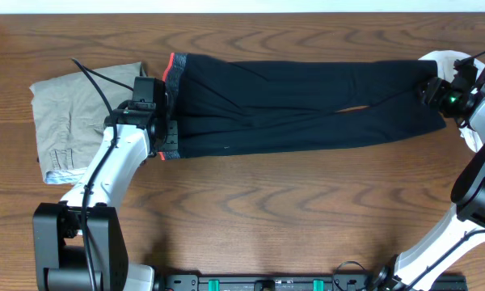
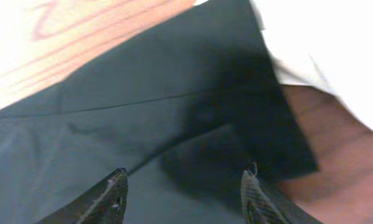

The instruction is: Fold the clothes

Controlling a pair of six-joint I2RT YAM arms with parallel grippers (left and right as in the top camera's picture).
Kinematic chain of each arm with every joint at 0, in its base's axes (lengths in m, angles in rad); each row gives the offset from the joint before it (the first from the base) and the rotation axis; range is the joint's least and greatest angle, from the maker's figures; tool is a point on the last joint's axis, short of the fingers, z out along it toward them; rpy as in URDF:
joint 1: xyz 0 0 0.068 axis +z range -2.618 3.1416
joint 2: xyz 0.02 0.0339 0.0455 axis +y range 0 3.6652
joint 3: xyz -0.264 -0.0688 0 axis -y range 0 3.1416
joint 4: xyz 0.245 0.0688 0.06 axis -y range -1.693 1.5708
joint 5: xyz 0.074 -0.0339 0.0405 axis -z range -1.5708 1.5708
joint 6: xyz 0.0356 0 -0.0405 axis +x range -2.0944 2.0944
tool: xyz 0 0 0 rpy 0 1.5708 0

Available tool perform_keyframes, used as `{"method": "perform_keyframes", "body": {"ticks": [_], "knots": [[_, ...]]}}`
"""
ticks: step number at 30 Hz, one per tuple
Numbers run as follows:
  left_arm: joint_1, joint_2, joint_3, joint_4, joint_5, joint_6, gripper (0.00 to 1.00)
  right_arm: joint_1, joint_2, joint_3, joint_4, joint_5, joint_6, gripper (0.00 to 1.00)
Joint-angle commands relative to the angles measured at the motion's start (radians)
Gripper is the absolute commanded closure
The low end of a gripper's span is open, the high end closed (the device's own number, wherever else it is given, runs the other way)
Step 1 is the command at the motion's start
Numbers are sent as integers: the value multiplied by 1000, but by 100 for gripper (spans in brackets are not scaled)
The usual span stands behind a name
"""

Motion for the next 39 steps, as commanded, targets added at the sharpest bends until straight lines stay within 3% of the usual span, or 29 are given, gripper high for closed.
{"method": "perform_keyframes", "body": {"ticks": [1,22,26,29,31,39], "knots": [[6,-3,-4,1,-1,5,75,3,11,0,1,83,-14,42],[6,-3,-4,12,0,-3,74,8,58,0,26,85,-58,45],[6,-3,-4,12,0,-2,74,8,59,0,24,82,-58,57],[6,-3,-4,12,0,-2,74,8,59,0,18,82,-58,90],[6,-3,-4,12,0,-2,74,8,58,0,13,82,-58,99],[6,-3,-4,12,-1,-2,74,-1,14,1,-58,82,-57,99]]}}
